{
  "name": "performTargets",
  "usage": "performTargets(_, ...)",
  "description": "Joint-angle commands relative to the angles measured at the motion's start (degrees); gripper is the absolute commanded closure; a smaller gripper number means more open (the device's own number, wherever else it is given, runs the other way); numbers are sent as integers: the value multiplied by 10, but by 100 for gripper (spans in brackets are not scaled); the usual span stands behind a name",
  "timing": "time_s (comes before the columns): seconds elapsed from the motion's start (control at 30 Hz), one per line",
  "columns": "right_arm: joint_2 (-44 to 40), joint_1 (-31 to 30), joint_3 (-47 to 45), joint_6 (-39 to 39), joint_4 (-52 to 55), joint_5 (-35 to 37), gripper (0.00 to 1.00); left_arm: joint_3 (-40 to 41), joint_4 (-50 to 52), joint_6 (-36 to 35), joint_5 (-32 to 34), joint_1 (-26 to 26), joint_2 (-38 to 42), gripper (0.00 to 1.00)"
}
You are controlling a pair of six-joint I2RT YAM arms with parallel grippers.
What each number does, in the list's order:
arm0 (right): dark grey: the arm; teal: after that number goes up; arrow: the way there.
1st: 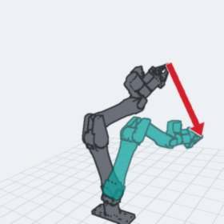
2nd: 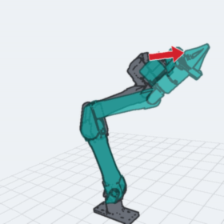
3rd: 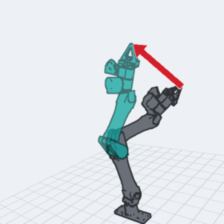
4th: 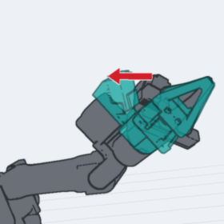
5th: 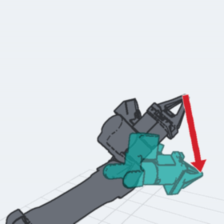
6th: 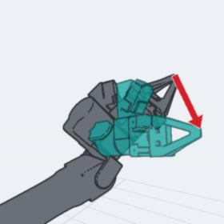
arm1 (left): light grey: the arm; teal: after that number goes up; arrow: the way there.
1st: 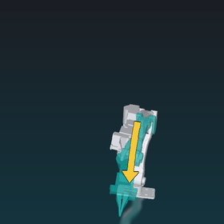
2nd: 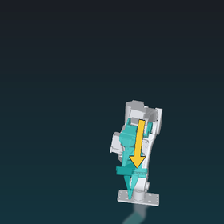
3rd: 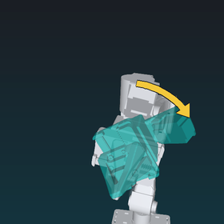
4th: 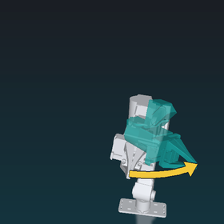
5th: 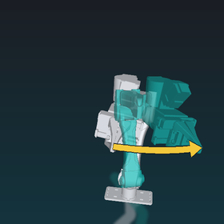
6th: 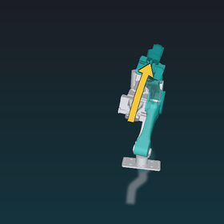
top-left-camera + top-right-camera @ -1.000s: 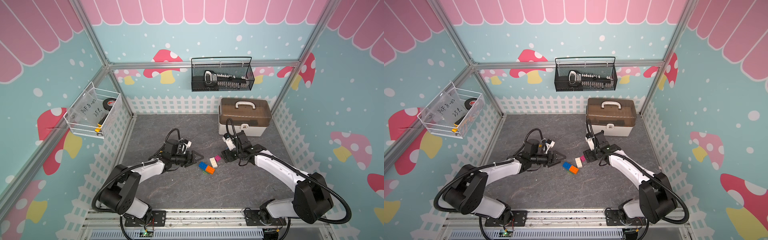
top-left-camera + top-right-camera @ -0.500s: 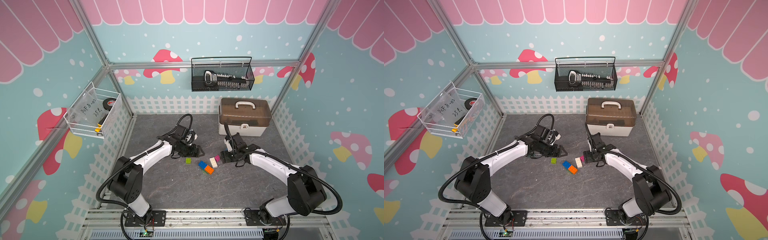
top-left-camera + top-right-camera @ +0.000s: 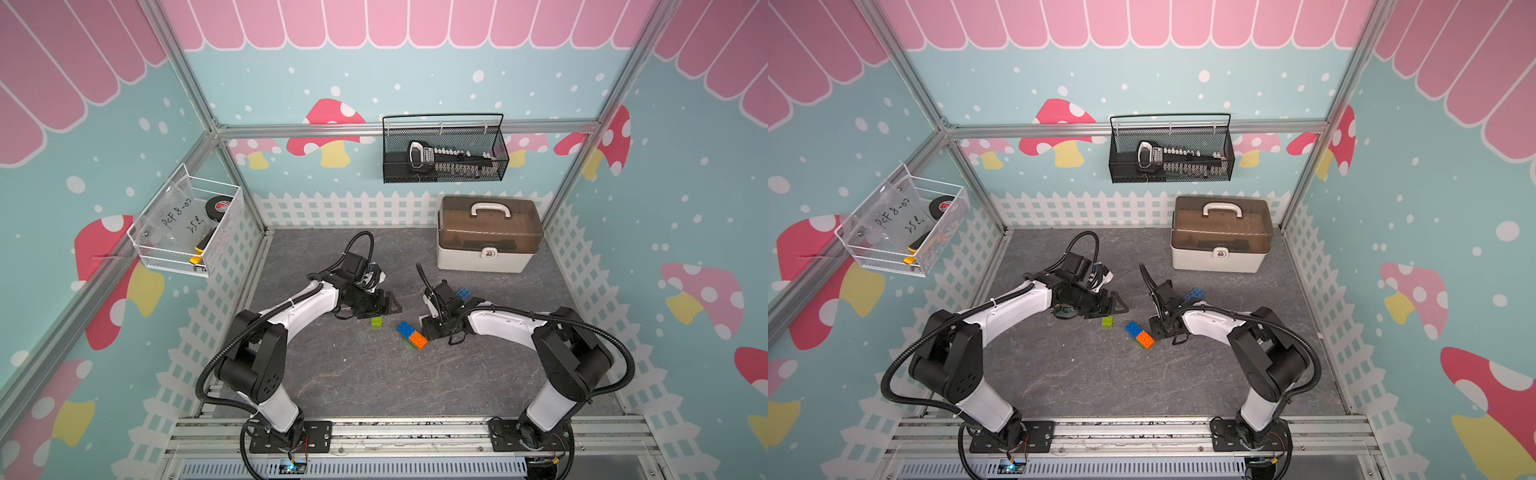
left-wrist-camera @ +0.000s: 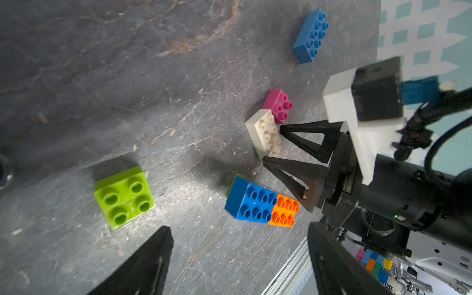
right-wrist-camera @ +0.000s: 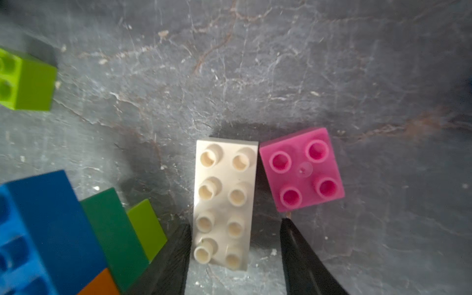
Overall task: Assemble a heart with lego
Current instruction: Pick up the lego brick from the center of the board, then assemble the lego brick with the lego brick.
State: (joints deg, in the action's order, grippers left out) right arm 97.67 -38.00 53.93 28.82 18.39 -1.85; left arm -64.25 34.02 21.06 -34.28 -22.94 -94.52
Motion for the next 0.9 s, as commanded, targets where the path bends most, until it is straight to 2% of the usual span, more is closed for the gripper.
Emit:
performTargets(0.0, 16, -4, 12, -12, -10, 19, 51, 26, -13, 7, -16, 20, 32, 18)
performTargets(0.07, 21, -4, 20, -44, -8, 35, 62, 47, -30, 22, -30, 29, 41, 18)
performTargets(0.3, -3, -4, 39, -150, 22, 40, 75, 102, -89, 60, -68, 44, 65, 18)
performTargets(0.43, -66, -4, 56, -214, 83, 24, 79, 127, -114, 68, -101, 61, 72, 18)
performTargets(0.57, -113, -18, 84, -257, 139, -43, 80, 136, -120, 58, -127, 80, 74, 18)
performTargets(0.7, -90, -52, 127, -266, 184, -66, 81, 140, -121, 53, -134, 96, 79, 18)
performTargets(0.87, -41, -75, 170, -244, 195, -49, 82, 143, -120, 46, -149, 102, 82, 18)
